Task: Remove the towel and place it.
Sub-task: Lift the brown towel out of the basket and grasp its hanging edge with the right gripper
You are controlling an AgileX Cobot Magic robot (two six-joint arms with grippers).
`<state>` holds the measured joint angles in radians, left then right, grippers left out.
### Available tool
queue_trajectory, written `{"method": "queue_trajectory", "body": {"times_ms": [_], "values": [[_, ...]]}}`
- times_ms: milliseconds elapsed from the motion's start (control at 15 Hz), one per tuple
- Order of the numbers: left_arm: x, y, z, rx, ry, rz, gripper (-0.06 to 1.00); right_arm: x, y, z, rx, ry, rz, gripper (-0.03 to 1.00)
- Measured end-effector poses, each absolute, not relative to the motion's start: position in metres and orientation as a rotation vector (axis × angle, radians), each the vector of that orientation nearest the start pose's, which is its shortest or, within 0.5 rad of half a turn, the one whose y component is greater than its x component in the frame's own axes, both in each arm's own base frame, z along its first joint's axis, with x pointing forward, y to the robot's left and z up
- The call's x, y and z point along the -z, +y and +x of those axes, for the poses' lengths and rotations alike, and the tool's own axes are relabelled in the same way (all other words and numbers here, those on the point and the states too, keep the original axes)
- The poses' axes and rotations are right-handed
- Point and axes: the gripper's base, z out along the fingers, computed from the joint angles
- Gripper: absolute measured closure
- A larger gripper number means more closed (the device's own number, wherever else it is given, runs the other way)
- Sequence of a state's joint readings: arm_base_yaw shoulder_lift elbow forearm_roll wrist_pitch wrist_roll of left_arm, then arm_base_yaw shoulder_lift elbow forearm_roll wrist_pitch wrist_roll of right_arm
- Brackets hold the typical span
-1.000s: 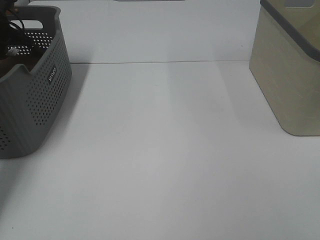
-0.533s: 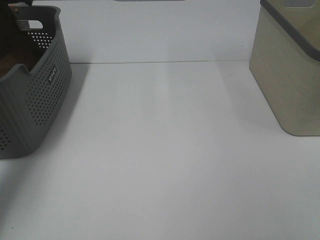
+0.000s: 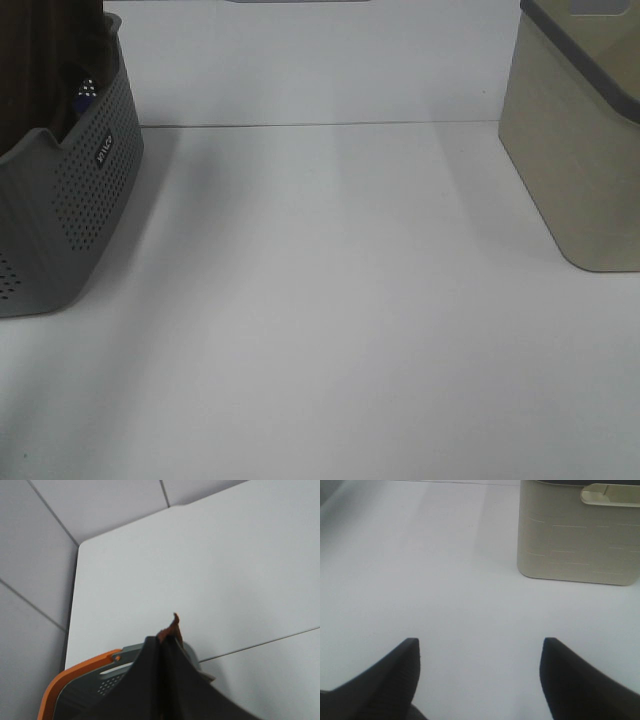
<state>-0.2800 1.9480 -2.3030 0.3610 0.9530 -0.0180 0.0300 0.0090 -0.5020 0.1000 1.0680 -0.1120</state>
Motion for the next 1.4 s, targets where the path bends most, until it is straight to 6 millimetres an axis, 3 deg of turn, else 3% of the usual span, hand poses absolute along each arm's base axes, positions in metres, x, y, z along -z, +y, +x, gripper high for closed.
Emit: {"method": "queue_trajectory", "body": {"times_ms": [200,333,400,533,733,867,1133,1400], "values": [[-0.496,-0.149,0.370,-0.151,1.922,0.469,0.94,-0.278,0.008,-0.004,-0.069,2.050,-0.150,0.32],[-0.505,-0.180,0.340,-0.094,1.902,0.580,0.94,-0.278,0.008,-0.004,-0.069,2.050,-0.150,0.32],[-0.504,-0.213,0.315,-0.044,1.890,0.706,0.94,-0.278,0.008,-0.004,-0.069,2.050,-0.150,0.32],[-0.504,-0.241,0.295,0.019,1.864,0.792,0.94,-0.278,0.011,-0.005,-0.111,2.047,-0.152,0.32],[-0.503,-0.262,0.276,0.088,1.840,0.864,0.94,-0.280,0.021,0.001,-0.260,2.075,-0.170,0.32],[-0.503,-0.270,0.269,0.136,1.833,0.888,0.94,-0.282,0.032,0.015,-0.379,2.138,-0.284,0.33],[-0.504,-0.277,0.265,0.235,1.821,0.894,0.94,-0.288,0.058,0.053,-0.671,2.149,-0.585,0.36],[-0.505,-0.280,0.265,0.275,1.802,0.890,0.94,-0.285,0.072,0.096,-0.865,2.084,-0.726,0.36]]}}
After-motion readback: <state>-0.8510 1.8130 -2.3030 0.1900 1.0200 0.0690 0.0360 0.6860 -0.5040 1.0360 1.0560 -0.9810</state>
